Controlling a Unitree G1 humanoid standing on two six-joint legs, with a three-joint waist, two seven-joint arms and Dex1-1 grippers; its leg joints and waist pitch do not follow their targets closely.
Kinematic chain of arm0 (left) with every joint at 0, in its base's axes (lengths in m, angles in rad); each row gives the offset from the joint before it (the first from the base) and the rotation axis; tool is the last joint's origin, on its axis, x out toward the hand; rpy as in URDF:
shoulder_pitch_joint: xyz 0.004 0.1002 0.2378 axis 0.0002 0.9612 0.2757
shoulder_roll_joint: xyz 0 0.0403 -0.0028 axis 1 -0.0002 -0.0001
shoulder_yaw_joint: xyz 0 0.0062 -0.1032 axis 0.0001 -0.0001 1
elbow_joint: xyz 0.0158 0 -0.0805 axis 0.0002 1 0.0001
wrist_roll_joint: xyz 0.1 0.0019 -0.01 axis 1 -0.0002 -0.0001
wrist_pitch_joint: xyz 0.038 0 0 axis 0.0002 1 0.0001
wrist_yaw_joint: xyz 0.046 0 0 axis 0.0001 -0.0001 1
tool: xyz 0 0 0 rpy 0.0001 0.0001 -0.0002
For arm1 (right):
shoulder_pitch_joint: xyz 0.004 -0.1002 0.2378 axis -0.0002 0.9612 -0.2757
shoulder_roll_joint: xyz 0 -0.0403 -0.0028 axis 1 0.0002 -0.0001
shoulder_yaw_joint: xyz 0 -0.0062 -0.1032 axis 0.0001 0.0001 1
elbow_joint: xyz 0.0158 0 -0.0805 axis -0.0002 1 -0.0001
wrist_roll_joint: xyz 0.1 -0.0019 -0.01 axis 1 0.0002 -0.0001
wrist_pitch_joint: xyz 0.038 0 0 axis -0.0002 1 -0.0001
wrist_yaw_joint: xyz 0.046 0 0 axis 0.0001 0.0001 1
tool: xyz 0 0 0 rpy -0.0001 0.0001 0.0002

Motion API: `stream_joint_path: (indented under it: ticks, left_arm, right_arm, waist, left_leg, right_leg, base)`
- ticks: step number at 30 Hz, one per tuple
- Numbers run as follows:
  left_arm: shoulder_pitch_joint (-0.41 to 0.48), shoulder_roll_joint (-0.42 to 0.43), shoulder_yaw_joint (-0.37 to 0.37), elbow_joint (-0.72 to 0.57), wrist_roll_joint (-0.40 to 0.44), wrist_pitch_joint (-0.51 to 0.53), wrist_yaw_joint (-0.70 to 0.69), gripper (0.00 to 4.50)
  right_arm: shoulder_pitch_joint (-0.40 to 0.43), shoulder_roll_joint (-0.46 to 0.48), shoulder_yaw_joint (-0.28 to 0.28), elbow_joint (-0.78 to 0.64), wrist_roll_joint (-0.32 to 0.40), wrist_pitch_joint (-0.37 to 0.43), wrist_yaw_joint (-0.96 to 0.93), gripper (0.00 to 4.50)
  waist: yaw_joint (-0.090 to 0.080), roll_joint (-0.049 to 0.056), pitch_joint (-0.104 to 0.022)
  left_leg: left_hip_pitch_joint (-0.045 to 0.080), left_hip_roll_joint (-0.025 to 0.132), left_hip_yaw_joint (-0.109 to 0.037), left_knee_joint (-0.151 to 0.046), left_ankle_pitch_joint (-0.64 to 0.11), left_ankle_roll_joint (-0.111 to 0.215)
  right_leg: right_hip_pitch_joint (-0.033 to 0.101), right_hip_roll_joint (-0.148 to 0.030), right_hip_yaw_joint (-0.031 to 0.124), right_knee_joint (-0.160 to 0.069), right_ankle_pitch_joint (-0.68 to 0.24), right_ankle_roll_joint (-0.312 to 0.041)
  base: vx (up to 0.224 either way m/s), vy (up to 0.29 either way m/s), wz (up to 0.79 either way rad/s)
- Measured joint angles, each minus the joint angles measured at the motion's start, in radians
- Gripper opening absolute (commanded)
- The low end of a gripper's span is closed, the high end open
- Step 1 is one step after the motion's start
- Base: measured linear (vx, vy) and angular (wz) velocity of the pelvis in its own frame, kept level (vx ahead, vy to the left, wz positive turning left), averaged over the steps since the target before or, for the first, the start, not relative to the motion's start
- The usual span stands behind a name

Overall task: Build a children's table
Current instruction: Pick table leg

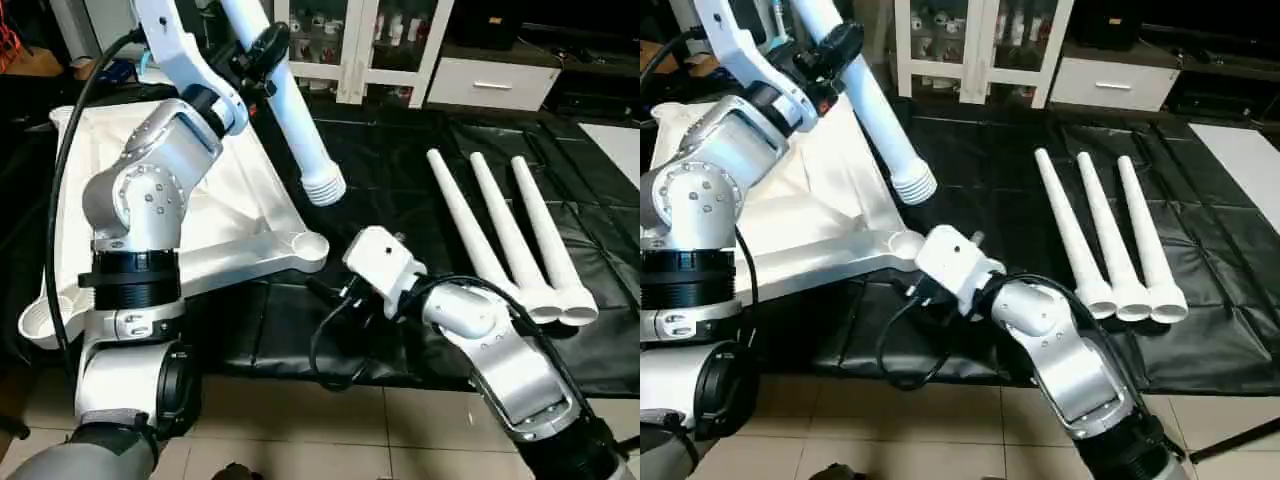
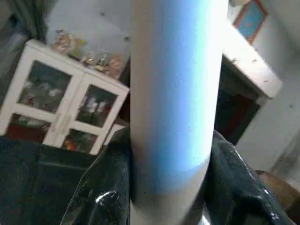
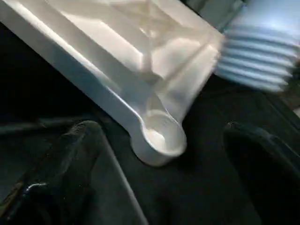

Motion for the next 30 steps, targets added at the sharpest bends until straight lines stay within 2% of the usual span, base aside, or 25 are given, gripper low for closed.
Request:
stream_joint_path:
  ticks: [4, 7, 10, 15, 20, 26, 28, 30]
  left_arm:
    - [-0.004, -0.01, 0.011, 0.0, 0.001, 0.025, 0.036, 1.77]
    - [-0.004, -0.018, 0.004, -0.02, 0.001, 0.037, 0.031, 1.77]
    - [0.004, -0.017, -0.06, -0.086, 0.001, 0.045, -0.02, 1.77]
    - [0.036, 0.008, -0.148, -0.151, 0.002, 0.063, -0.1, 1.77]
    - [0.067, 0.023, -0.234, -0.207, 0.003, 0.075, -0.186, 1.77]
    - [0.071, 0.044, -0.265, -0.247, 0.007, 0.08, -0.227, 1.77]
    - [0.087, 0.05, -0.275, -0.26, 0.014, 0.08, -0.238, 1.77]
    - [0.097, 0.06, -0.288, -0.262, 0.019, 0.08, -0.253, 1.77]
  right_arm:
    - [-0.007, 0.023, -0.029, 0.011, 0.002, -0.004, -0.031, 4.5]
    - [-0.064, 0.08, -0.073, 0.011, 0.02, -0.008, -0.054, 4.5]
    - [-0.148, 0.109, -0.103, 0.001, 0.053, -0.004, -0.061, 4.5]
    - [-0.171, 0.108, -0.13, 0.016, 0.098, 0.043, -0.038, 4.5]
    - [-0.23, 0.088, -0.159, 0.083, 0.126, 0.089, 0.0, 4.5]
    - [-0.251, 0.068, -0.172, 0.129, 0.133, 0.103, 0.038, 4.5]
    - [-0.252, 0.061, -0.172, 0.134, 0.139, 0.106, 0.048, 4.22]
    - [-0.259, 0.059, -0.172, 0.14, 0.15, 0.107, 0.052, 4.15]
  waist:
    - [0.0, 0.0, 0.0]
    - [-0.001, 0.0, 0.0]
    - [0.004, 0.0, 0.0]
    - [0.001, 0.0, 0.0]
    - [-0.001, 0.0, 0.0]
    - [-0.001, 0.0, 0.0]
    - [-0.001, 0.0, 0.0]
    - [-0.001, 0.0, 0.0]
  left_leg:
    - [0.0, 0.0, 0.0, 0.0, 0.0, 0.0]
    - [0.0, 0.0, 0.0, 0.0, 0.0, 0.0]
    - [0.0, 0.0, 0.0, 0.0, 0.0, 0.0]
    - [-0.001, 0.0, 0.0, 0.0, 0.0, 0.001]
    - [0.0, 0.0, 0.0, 0.0, 0.0, 0.0]
    - [0.0, 0.0, 0.0, 0.0, 0.0, 0.0]
    - [0.0, 0.0, 0.0, 0.0, 0.0, 0.0]
    - [0.0, 0.0, 0.0, 0.0, 0.0, 0.0]
  right_leg:
    - [0.0, 0.0, 0.0, 0.0, 0.0, 0.0]
    - [0.0, 0.0, 0.0, 0.0, 0.0, 0.0]
    - [0.0, 0.0, 0.0, 0.0, 0.0, 0.0]
    - [0.0, 0.0, 0.0, -0.001, 0.0, 0.0]
    - [0.0, 0.0, 0.0, 0.001, 0.0, 0.0]
    - [0.0, 0.0, 0.0, 0.001, 0.0, 0.0]
    - [0.0, 0.0, 0.0, 0.001, 0.0, 0.0]
    - [0.0, 0.0, 0.0, 0.001, 0.0, 0.0]
  base:
    - [0.0, 0.0, 0.0]
    - [0.0, 0.0, 0.0]
    - [0.0, 0.0, 0.0]
    - [0.0, 0.0, 0.0]
    - [0.0, 0.0, 0.0]
    - [0.0, 0.0, 0.0]
    - [0.0, 0.0, 0.0]
    - [0.0, 0.0, 0.0]
